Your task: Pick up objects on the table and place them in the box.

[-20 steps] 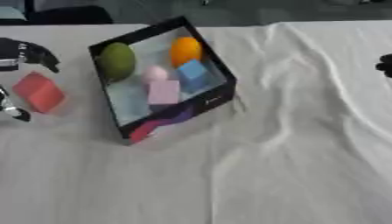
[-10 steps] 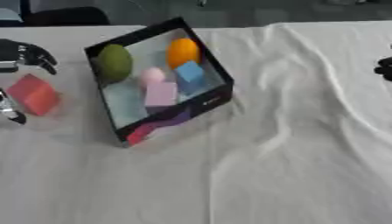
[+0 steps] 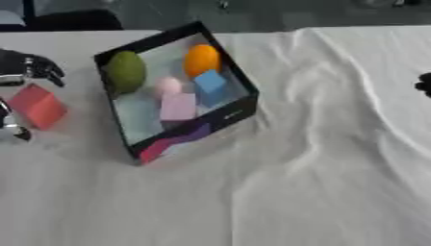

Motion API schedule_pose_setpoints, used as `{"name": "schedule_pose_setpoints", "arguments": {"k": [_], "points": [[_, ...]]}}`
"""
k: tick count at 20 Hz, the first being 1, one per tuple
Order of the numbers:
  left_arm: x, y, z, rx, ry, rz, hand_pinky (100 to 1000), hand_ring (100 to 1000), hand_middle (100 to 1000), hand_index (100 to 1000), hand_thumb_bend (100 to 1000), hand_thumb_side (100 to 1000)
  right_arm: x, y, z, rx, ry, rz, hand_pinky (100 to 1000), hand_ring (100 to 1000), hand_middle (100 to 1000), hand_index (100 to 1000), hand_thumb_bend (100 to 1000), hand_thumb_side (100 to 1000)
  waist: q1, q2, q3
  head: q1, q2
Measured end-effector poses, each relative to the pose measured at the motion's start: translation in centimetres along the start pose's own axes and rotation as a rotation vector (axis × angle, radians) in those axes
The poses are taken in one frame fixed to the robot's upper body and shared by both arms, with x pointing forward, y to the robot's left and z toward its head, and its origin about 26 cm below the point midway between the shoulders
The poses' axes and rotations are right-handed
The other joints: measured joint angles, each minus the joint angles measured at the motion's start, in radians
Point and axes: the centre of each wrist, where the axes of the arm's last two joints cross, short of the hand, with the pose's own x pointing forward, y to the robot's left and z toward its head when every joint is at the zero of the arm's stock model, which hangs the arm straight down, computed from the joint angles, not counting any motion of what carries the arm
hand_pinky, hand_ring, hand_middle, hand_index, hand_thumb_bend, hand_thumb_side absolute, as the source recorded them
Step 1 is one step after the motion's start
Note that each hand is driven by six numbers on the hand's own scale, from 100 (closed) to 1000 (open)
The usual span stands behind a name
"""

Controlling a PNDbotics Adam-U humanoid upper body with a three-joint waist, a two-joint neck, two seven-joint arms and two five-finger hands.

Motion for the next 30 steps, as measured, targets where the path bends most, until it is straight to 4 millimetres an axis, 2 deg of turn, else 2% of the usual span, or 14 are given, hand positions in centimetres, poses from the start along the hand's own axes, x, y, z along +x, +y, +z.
{"name": "schedule_pose_setpoints", "arguments": {"k": [13, 17, 18, 19, 20, 24, 28, 30], "points": [[-1.2, -0.8, 0.5, 0.024, 0.082, 0.034, 874, 939, 824, 820, 836, 217, -0.1, 0.2, 0.0, 0.007, 0.001, 0.004, 925, 760, 650, 861, 100, 666, 0.000, 0.004, -0.004, 0.015, -0.008], [-1.3, -0.9, 0.6, 0.031, 0.090, 0.036, 843, 898, 754, 787, 820, 192, -0.2, 0.3, 0.0, 0.010, 0.002, 0.005, 925, 760, 650, 861, 100, 670, 0.000, 0.004, -0.007, 0.019, -0.009], [-1.3, -0.9, 0.5, 0.038, 0.090, 0.034, 797, 845, 686, 721, 826, 166, -0.2, 0.3, 0.0, 0.011, 0.003, 0.005, 925, 760, 649, 860, 100, 673, 0.000, 0.004, -0.008, 0.019, -0.009], [-1.3, -0.8, 0.5, 0.050, 0.090, 0.032, 785, 832, 667, 701, 829, 162, -0.2, 0.3, 0.0, 0.011, 0.004, 0.005, 925, 760, 649, 860, 100, 673, 0.000, 0.004, -0.008, 0.019, -0.009], [-1.3, -0.6, 0.5, 0.068, 0.091, 0.029, 753, 784, 605, 639, 824, 139, -0.2, 0.3, 0.0, 0.011, 0.004, 0.006, 925, 760, 649, 861, 100, 675, 0.000, 0.004, -0.008, 0.020, -0.009], [-1.1, -0.5, 0.2, 0.169, 0.096, 0.021, 702, 655, 480, 498, 796, 100, -0.2, 0.3, 0.0, 0.010, 0.006, 0.007, 925, 760, 649, 861, 100, 669, 0.000, 0.004, -0.008, 0.020, -0.009], [-1.0, -0.3, 0.2, 0.250, 0.081, 0.017, 683, 596, 402, 407, 798, 100, -0.3, 0.3, 0.1, 0.009, 0.010, 0.006, 925, 759, 649, 861, 100, 661, 0.000, 0.004, -0.007, 0.018, -0.002], [-0.8, 0.6, 0.2, 0.299, 0.057, 0.005, 684, 586, 392, 397, 768, 100, -0.4, 0.3, 0.2, 0.009, 0.014, 0.003, 925, 759, 649, 861, 100, 654, 0.000, 0.003, -0.005, 0.017, 0.008]]}}
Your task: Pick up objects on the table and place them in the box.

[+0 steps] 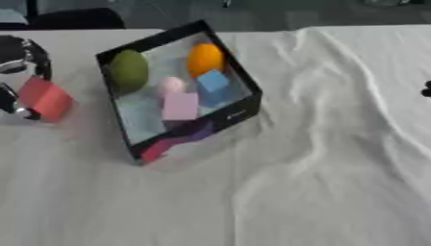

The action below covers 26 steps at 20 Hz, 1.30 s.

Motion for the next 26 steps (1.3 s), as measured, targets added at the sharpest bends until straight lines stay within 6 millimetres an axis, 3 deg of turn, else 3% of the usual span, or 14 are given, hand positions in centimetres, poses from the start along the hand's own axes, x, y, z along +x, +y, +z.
{"name": "schedule_pose_setpoints", "arguments": {"k": [5, 10, 13, 16, 17, 21, 22, 24, 25, 26], "points": [[1.2, 4.0, -0.9, 0.131, -0.115, 0.010, 688, 572, 385, 392, 699, 100, 0.0, 0.0, 0.0, 0.003, 0.001, -0.011, 925, 758, 648, 861, 100, 634, 0.000, -0.005, 0.004, -0.011, 0.022], [3.8, 9.1, -3.7, 0.217, -0.241, 0.050, 688, 580, 397, 405, 728, 100, 0.4, -0.1, -0.2, 0.010, -0.008, -0.020, 926, 757, 648, 861, 100, 632, 0.000, -0.030, 0.003, -0.012, 0.030], [6.1, 10.0, -6.4, 0.224, -0.296, 0.083, 695, 596, 426, 432, 734, 100, 0.6, 0.0, -0.4, 0.021, -0.014, -0.027, 926, 757, 648, 862, 100, 629, 0.000, -0.030, -0.006, -0.004, 0.030], [8.2, 9.5, -8.9, 0.224, -0.321, 0.117, 696, 603, 440, 449, 754, 100, 1.0, 0.2, -0.7, 0.031, -0.023, -0.036, 926, 757, 648, 861, 100, 629, 0.000, -0.031, -0.017, 0.009, 0.030], [8.8, 9.1, -9.6, 0.222, -0.319, 0.125, 707, 633, 497, 523, 796, 100, 1.1, 0.2, -0.7, 0.035, -0.024, -0.039, 926, 757, 648, 861, 100, 632, 0.000, -0.031, -0.020, 0.013, 0.030], [10.3, 7.1, -11.9, 0.213, -0.265, 0.137, 865, 877, 833, 902, 711, 100, 1.2, 0.4, -0.9, 0.047, -0.025, -0.049, 926, 757, 647, 861, 100, 637, 0.000, -0.031, -0.032, 0.029, 0.030], [10.6, 6.7, -12.3, 0.218, -0.251, 0.137, 890, 915, 883, 957, 702, 107, 1.2, 0.4, -0.9, 0.048, -0.025, -0.053, 926, 757, 647, 861, 100, 635, 0.000, -0.031, -0.034, 0.031, 0.030], [11.0, 6.1, -12.8, 0.232, -0.238, 0.124, 923, 962, 938, 1000, 738, 601, 1.2, 0.5, -0.9, 0.050, -0.025, -0.061, 925, 757, 647, 861, 100, 631, 0.000, -0.031, -0.034, 0.033, 0.030], [11.1, 6.0, -12.9, 0.244, -0.236, 0.113, 917, 951, 925, 1000, 698, 685, 1.2, 0.5, -0.9, 0.051, -0.024, -0.065, 925, 757, 647, 861, 100, 630, 0.000, -0.031, -0.033, 0.033, 0.031], [11.0, 6.0, -12.9, 0.260, -0.231, 0.105, 911, 942, 914, 1000, 668, 685, 1.2, 0.5, -0.9, 0.052, -0.024, -0.067, 925, 757, 647, 861, 100, 630, 0.000, -0.031, -0.032, 0.033, 0.031]]}}
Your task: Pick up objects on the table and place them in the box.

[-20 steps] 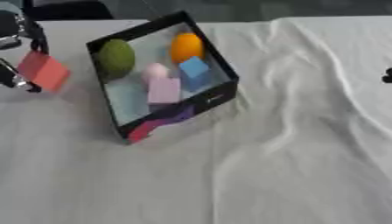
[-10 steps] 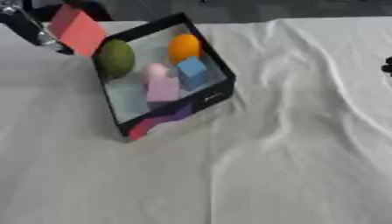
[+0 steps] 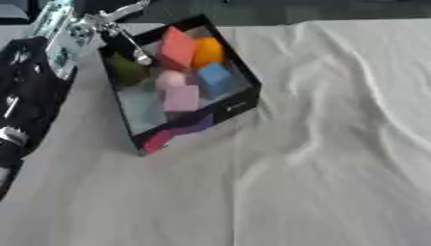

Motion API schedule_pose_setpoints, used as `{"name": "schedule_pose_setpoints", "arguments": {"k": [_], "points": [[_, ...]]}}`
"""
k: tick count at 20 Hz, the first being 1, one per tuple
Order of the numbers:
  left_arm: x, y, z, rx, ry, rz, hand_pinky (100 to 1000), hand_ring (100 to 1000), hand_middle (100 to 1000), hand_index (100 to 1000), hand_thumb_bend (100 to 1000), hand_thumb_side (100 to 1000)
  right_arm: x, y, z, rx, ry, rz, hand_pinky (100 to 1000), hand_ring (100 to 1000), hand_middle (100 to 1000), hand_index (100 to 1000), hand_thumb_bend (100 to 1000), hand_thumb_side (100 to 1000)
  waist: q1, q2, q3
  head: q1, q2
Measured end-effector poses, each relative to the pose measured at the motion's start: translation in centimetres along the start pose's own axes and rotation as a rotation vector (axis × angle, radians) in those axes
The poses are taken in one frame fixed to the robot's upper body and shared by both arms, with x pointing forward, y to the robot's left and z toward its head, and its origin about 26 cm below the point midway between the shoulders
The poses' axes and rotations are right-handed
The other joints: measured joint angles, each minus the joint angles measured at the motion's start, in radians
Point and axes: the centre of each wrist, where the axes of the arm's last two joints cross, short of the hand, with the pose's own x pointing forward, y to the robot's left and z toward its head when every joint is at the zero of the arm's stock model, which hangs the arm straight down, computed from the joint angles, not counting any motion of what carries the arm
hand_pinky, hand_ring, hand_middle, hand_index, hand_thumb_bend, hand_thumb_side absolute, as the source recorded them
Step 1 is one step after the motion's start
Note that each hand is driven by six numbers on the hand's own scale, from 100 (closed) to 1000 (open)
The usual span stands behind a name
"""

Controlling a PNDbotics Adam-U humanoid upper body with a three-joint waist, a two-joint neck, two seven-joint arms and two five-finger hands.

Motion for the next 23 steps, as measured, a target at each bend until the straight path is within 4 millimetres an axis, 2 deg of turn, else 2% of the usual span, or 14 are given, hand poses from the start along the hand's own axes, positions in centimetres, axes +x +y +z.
{"name": "schedule_pose_setpoints", "arguments": {"k": [1, 2, 3, 4, 5, 6, 7, 10, 14, 17, 19, 23], "points": [[-0.1, 0.0, 0.0, 0.021, 0.005, -0.004, 906, 913, 883, 964, 417, 544, 0.0, 0.0, 0.0, 0.000, 0.000, -0.001, 925, 757, 647, 861, 100, 627, 0.000, -0.001, 0.002, -0.001, 0.004], [-0.1, 0.0, 0.2, 0.050, 0.017, 0.005, 909, 905, 873, 949, 325, 483, 0.0, 0.0, 0.0, 0.000, 0.000, -0.002, 925, 757, 647, 861, 100, 626, 0.000, -0.003, 0.006, -0.003, 0.008], [-0.2, 0.0, 0.4, 0.092, 0.031, 0.027, 919, 878, 840, 908, 100, 359, 0.0, 0.0, 0.0, -0.001, 0.001, -0.003, 925, 757, 647, 861, 100, 622, 0.000, -0.006, 0.011, -0.008, 0.015], [-0.2, 0.1, 0.9, 0.146, 0.048, 0.064, 922, 865, 821, 891, 100, 359, 0.0, 0.0, 0.0, -0.003, 0.000, -0.005, 925, 757, 647, 861, 100, 620, 0.000, -0.010, 0.017, -0.015, 0.021], [-0.5, 0.4, 1.7, 0.205, 0.070, 0.111, 924, 831, 785, 862, 100, 435, 0.1, 0.0, 0.1, -0.004, -0.004, -0.007, 924, 757, 648, 861, 100, 612, 0.000, -0.013, 0.023, -0.023, 0.027], [-0.7, 0.8, 2.5, 0.268, 0.094, 0.169, 924, 822, 779, 858, 100, 468, 0.0, -0.1, 0.2, -0.008, -0.005, -0.008, 924, 757, 648, 861, 100, 611, 0.000, -0.015, 0.028, -0.032, 0.034], [-0.9, 1.3, 3.6, 0.332, 0.122, 0.239, 932, 799, 764, 848, 100, 559, 0.0, -0.2, 0.3, -0.015, -0.005, -0.008, 924, 758, 648, 862, 100, 605, 0.000, -0.016, 0.031, -0.042, 0.040], [-0.9, 3.1, 7.7, 0.515, 0.189, 0.498, 949, 785, 756, 845, 100, 582, 0.2, -0.7, 0.4, -0.040, -0.013, -0.005, 924, 758, 649, 862, 100, 594, 0.000, -0.023, 0.036, -0.064, 0.052], [1.3, 4.5, 12.5, 0.646, 0.193, 0.859, 972, 781, 754, 852, 100, 624, 0.3, -1.2, 0.8, -0.069, -0.028, 0.002, 923, 758, 650, 862, 100, 582, 0.000, -0.028, 0.047, -0.084, 0.060], [3.8, 4.6, 15.0, 0.672, 0.164, 1.057, 991, 787, 760, 881, 100, 648, 0.1, -1.6, 1.1, -0.096, -0.035, 0.004, 921, 767, 661, 863, 100, 576, 0.000, -0.029, 0.052, -0.102, 0.060], [5.1, 4.4, 16.2, 0.683, 0.148, 1.146, 966, 784, 765, 902, 100, 662, 0.1, -1.7, 1.2, -0.116, -0.045, 0.009, 923, 781, 680, 862, 100, 572, 0.000, -0.029, 0.057, -0.114, 0.060], [6.7, 2.0, 18.6, 0.696, 0.223, 1.238, 960, 769, 753, 890, 100, 727, 0.1, -1.9, 1.4, -0.144, -0.063, 0.018, 935, 809, 711, 877, 100, 572, 0.000, -0.031, 0.064, -0.132, 0.060]]}}
